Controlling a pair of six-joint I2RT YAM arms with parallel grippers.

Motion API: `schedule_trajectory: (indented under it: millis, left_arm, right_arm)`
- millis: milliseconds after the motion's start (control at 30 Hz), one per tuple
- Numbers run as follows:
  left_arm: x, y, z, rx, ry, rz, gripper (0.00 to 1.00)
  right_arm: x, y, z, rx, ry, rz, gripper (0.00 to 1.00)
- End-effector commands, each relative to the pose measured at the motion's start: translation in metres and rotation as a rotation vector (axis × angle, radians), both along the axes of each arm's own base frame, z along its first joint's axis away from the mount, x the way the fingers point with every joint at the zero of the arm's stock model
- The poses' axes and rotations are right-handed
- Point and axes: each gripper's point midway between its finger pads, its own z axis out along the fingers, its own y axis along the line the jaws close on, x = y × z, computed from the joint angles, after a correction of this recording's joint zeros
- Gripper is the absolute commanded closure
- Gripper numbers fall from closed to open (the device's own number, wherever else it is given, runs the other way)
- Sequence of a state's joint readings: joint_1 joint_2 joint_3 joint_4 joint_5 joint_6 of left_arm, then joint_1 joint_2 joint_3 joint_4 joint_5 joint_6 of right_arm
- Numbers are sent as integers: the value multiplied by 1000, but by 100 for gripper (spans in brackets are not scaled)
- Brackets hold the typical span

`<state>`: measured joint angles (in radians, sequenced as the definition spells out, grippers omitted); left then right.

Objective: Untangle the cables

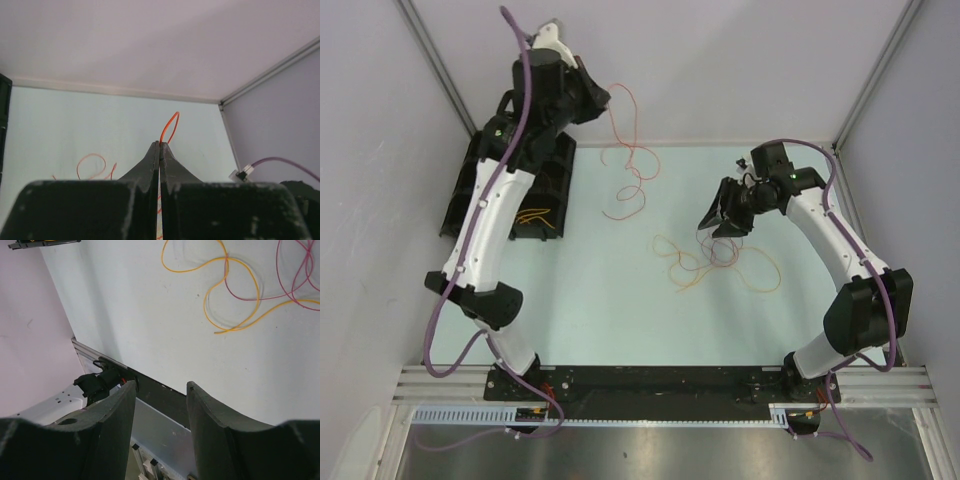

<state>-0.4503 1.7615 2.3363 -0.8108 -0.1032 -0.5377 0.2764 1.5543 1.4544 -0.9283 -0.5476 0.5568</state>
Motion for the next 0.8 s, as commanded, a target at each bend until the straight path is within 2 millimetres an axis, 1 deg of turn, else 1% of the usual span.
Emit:
schedule_trajectory:
  millis: [0, 67, 100, 133, 167, 200, 233, 267, 300, 400, 433, 500, 533, 600, 667, 700, 733, 767]
  left_arm:
    - [-12, 14, 57, -119, -128, -55, 99]
    - [-18, 12, 77, -131, -197, -105, 100]
    - [-21, 12, 83, -130, -221, -126, 100]
    - [-23, 15, 89, -112, -254, -124, 100]
    - [-24, 16, 101, -113, -303, -130, 100]
    - [-22, 19, 105, -109, -325, -122, 100]
    - [-25, 21, 113, -109, -358, -122, 100]
    - [-25, 22, 128, -122, -416, -122, 100]
    - [-24, 23, 132, -125, -437, -120, 100]
    - [-25, 25, 152, -140, -518, -121, 100]
    - [-24, 29, 159, -141, -549, -105, 100]
    - [-22, 36, 166, -153, -573, -82, 100]
    - [-23, 36, 173, -164, -599, -88, 100]
    - [-22, 37, 179, -199, -607, -102, 100]
    - [-24, 34, 182, -220, -610, -136, 100]
    - [-26, 32, 182, -237, -600, -150, 100]
    - [-28, 30, 181, -245, -591, -161, 100]
    - [-30, 27, 178, -263, -572, -177, 100]
  right_arm:
    - [-1, 10, 17, 53, -59, 30, 50]
    - [0, 16, 24, 78, -86, 42, 49]
    - [1, 17, 25, 85, -88, 43, 50]
    - [1, 21, 28, 98, -93, 44, 49]
    - [1, 23, 30, 106, -96, 46, 49]
    - [1, 25, 31, 113, -99, 52, 49]
    - [1, 28, 32, 119, -102, 54, 49]
    - [-1, 31, 34, 132, -102, 64, 49]
    - [-2, 33, 37, 142, -110, 71, 49]
    - [1, 43, 54, 203, -165, 97, 48]
    - [3, 47, 63, 227, -190, 92, 47]
    - [7, 52, 75, 267, -234, 103, 47]
    - [6, 54, 82, 290, -239, 104, 46]
    - [11, 59, 96, 327, -295, 115, 46]
    - [15, 62, 105, 343, -338, 117, 44]
    - [22, 64, 115, 352, -389, 118, 43]
    - [30, 64, 113, 343, -406, 102, 42]
    - [37, 65, 119, 347, -445, 96, 41]
